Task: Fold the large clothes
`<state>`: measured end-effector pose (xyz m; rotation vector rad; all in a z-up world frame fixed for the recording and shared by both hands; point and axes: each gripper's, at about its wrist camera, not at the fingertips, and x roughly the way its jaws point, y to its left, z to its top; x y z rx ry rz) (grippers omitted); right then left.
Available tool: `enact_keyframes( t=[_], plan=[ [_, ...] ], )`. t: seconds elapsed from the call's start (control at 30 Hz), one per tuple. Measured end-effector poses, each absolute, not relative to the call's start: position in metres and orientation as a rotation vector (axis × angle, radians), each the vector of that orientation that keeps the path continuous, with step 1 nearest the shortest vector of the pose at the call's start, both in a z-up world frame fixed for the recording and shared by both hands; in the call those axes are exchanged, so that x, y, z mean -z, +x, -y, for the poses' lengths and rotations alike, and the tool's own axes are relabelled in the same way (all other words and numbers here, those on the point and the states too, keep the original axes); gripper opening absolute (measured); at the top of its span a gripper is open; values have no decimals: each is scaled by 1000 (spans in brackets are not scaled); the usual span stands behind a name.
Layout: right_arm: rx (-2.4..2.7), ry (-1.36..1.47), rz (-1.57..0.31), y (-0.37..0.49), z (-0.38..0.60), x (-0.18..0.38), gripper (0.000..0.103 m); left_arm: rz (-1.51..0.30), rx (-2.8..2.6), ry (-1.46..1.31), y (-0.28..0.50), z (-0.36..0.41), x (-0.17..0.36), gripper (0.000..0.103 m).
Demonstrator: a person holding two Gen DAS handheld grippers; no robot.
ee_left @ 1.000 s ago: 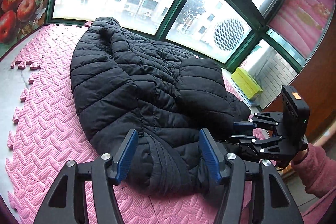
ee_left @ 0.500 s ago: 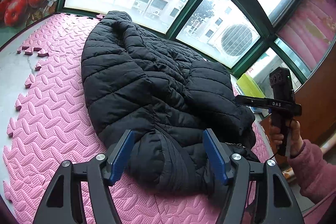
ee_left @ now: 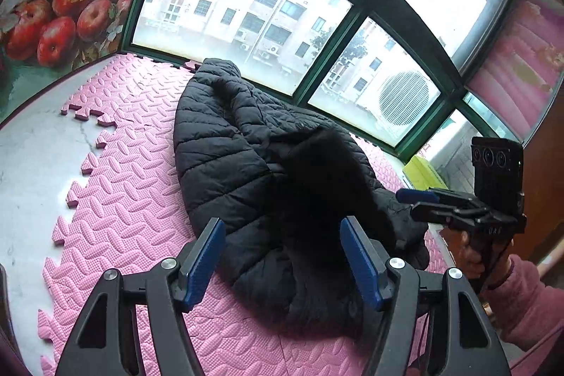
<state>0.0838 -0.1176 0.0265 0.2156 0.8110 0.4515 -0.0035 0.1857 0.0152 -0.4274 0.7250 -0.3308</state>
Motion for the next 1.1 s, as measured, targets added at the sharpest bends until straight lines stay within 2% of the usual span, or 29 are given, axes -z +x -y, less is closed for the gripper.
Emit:
enact_keyframes(
  t=[0.23,0.57,0.7,0.83,0.97,1.1],
  plan=[
    [-444,140,-817,54,114,-31,61,-684,394,-389,-6,-168,-37,72],
    [-14,325,-892,42,260,15,61,-715,561,-280,49,-78,-42,72],
    [111,380,-995,35,298,59,61,-813,566,-267,77,-56,-12,72],
    [169,370,-1036,20,312,93,61,-955,535,-276,94,-52,40,72],
    [188,361,-1010,15,311,95,61,-1039,498,-260,97,-55,86,65],
    [201,339,-1062,24,312,83,61,-1030,497,-247,96,-53,83,65]
  ],
)
